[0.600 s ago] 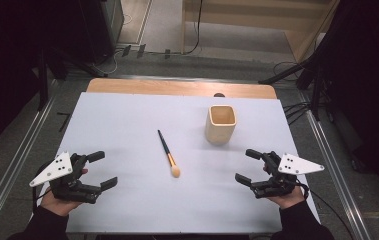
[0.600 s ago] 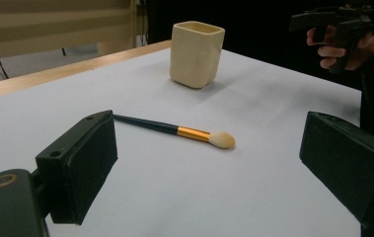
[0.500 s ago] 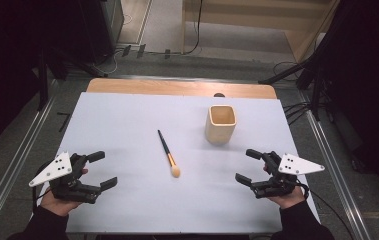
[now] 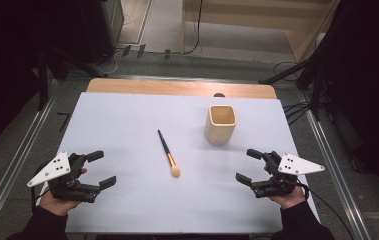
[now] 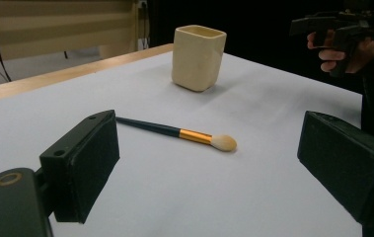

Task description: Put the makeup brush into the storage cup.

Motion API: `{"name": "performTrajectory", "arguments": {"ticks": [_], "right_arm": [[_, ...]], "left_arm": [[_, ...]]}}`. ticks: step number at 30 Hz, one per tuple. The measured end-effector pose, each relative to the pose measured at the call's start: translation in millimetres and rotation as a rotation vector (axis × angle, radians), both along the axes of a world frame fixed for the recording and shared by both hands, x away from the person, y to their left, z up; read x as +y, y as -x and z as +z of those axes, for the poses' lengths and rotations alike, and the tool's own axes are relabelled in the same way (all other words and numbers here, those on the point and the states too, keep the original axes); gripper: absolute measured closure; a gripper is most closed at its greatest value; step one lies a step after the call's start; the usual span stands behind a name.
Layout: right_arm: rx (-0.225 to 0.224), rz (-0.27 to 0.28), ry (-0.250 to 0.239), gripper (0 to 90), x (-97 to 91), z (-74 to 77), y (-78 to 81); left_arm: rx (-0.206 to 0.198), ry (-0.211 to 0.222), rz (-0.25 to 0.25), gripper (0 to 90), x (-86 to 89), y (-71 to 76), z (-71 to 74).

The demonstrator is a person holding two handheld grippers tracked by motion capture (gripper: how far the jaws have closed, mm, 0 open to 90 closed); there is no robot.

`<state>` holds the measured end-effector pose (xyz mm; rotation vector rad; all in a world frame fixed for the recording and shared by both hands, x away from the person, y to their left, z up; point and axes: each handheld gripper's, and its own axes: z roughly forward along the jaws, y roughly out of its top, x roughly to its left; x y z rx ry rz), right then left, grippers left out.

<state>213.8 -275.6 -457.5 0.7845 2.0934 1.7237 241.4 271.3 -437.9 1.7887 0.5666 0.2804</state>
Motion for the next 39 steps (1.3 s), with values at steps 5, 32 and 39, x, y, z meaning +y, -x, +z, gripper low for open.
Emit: {"name": "performTrajectory", "arguments": {"ticks": [5,32,39], "right_arm": [[-0.005,-0.003,-0.006,14.8,0.0,0.5,0.5],[-0.009,-0.015,-0.019,14.8,-2.2,2.2,2.3],[-0.01,-0.014,-0.008,14.8,-0.8,2.3,1.8]], "left_arm": [[-0.001,-0.005,0.0,11.4,-1.1,-0.3,-0.1],[0.016,-0.005,0.02,13.6,0.2,-0.7,0.6],[0.011,-0.002,0.019,13.6,1.2,-0.2,1.4]]}}
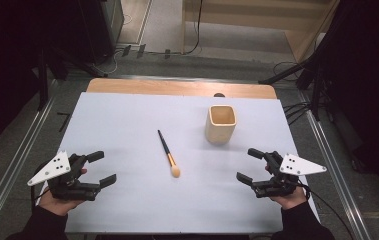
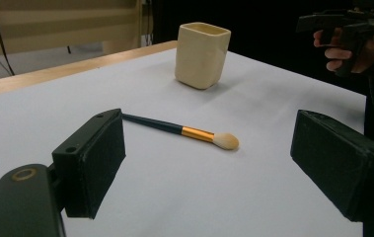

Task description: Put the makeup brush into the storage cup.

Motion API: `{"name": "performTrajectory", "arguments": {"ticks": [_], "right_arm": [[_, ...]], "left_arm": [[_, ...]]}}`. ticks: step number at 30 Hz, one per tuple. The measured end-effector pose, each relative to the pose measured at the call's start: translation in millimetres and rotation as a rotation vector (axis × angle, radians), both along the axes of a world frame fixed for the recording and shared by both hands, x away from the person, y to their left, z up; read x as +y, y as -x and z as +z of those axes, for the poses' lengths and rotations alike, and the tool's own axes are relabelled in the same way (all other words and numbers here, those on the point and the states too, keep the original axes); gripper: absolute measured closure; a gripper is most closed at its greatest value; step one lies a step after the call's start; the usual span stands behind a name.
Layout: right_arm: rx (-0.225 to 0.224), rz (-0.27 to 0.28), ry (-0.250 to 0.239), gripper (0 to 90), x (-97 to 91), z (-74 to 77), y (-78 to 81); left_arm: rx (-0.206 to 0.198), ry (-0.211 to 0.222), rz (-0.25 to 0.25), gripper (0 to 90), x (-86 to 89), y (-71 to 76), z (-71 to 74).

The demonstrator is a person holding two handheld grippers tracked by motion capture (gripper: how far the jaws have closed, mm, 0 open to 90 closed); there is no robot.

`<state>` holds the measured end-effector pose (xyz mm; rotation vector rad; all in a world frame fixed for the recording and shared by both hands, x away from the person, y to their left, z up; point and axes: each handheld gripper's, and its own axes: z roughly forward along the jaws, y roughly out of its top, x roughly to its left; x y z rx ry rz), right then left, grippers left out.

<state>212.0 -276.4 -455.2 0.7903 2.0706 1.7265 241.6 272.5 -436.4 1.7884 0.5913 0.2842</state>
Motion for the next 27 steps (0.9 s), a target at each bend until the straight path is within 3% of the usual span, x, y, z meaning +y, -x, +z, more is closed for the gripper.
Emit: {"name": "performTrajectory", "arguments": {"ticks": [17,21,27], "right_arm": [[-0.008,-0.035,0.0,15.0,0.1,8.7,1.7],[-0.005,-0.023,0.012,15.0,6.8,10.9,-0.4],[-0.004,-0.028,-0.009,14.9,18.0,14.9,-2.8]], "left_arm": [[0.001,0.006,-0.012,13.8,-1.6,0.2,0.9],[-0.007,0.004,-0.015,13.8,-1.5,0.7,1.6],[-0.012,0.009,-0.016,13.7,-0.7,0.9,2.3]]}}
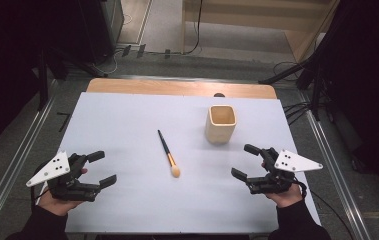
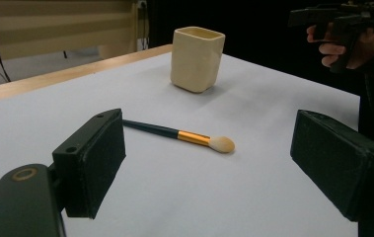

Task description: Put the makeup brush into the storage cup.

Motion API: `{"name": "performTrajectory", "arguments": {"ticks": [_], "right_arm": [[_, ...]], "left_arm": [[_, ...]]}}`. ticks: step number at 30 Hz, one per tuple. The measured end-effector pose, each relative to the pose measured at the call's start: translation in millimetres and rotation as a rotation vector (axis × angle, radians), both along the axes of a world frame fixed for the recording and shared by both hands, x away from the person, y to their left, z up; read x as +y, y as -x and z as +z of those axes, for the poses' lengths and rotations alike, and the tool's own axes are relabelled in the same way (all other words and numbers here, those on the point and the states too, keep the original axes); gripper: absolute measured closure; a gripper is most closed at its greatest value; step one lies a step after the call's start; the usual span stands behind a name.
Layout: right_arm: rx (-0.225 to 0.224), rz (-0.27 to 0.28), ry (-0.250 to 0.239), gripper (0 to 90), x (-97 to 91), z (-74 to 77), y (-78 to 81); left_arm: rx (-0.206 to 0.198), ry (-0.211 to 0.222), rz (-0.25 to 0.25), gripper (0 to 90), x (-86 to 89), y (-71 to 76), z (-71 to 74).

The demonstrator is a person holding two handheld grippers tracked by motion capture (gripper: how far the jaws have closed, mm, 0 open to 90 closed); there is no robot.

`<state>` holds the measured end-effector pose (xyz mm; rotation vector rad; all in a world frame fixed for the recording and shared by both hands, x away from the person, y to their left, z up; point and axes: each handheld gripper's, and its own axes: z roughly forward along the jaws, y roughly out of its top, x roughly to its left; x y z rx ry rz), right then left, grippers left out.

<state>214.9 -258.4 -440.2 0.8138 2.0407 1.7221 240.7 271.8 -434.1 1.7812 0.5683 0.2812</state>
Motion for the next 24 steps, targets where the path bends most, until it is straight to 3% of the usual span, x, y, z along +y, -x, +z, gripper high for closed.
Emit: {"name": "performTrajectory", "arguments": {"ticks": [15,24], "right_arm": [[-0.005,0.004,-0.007,15.0,23.0,1.0,-11.3],[-0.009,0.012,0.02,15.0,38.2,-0.1,-17.7]], "left_arm": [[0.005,-0.004,0.008,13.7,0.7,-1.1,-0.6],[0.003,-0.007,0.012,13.8,1.2,-1.3,-0.5]]}}
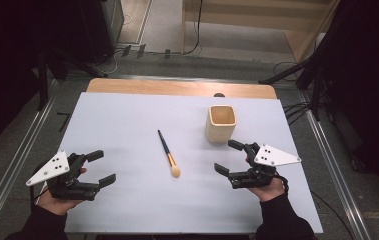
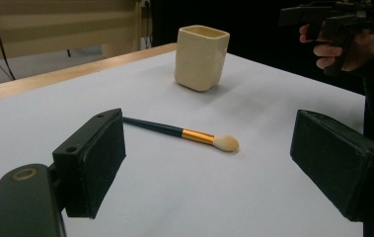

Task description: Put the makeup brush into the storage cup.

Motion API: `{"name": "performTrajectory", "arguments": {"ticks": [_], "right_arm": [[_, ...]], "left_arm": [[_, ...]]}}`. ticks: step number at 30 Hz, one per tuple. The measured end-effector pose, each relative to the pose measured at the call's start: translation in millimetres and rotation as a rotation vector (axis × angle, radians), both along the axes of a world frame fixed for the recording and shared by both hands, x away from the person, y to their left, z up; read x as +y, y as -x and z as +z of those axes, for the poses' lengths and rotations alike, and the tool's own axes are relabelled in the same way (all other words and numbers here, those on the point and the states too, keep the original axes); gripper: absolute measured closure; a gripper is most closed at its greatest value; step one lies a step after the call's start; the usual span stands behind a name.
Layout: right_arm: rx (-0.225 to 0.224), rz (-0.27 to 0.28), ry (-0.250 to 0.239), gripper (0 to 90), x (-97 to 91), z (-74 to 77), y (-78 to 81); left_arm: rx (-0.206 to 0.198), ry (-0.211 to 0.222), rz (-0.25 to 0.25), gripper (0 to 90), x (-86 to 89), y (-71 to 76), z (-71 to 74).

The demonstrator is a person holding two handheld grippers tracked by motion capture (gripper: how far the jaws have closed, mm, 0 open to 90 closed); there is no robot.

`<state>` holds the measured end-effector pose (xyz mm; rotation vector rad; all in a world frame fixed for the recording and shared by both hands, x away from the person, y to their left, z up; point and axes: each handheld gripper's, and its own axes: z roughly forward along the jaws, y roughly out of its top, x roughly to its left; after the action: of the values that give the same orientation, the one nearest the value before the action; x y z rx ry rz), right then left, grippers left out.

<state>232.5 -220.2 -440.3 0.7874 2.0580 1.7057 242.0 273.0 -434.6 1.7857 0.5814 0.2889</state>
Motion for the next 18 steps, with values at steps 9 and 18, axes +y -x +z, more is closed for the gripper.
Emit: {"name": "performTrajectory", "arguments": {"ticks": [9,18], "right_arm": [[0.004,-0.001,-0.002,15.0,11.7,1.0,-7.8],[0.018,-0.025,-0.01,15.0,20.9,0.3,-12.5]], "left_arm": [[-0.004,0.008,-0.003,13.8,0.9,0.3,0.7],[-0.003,-0.002,-0.005,13.9,0.3,-0.3,1.1]]}}
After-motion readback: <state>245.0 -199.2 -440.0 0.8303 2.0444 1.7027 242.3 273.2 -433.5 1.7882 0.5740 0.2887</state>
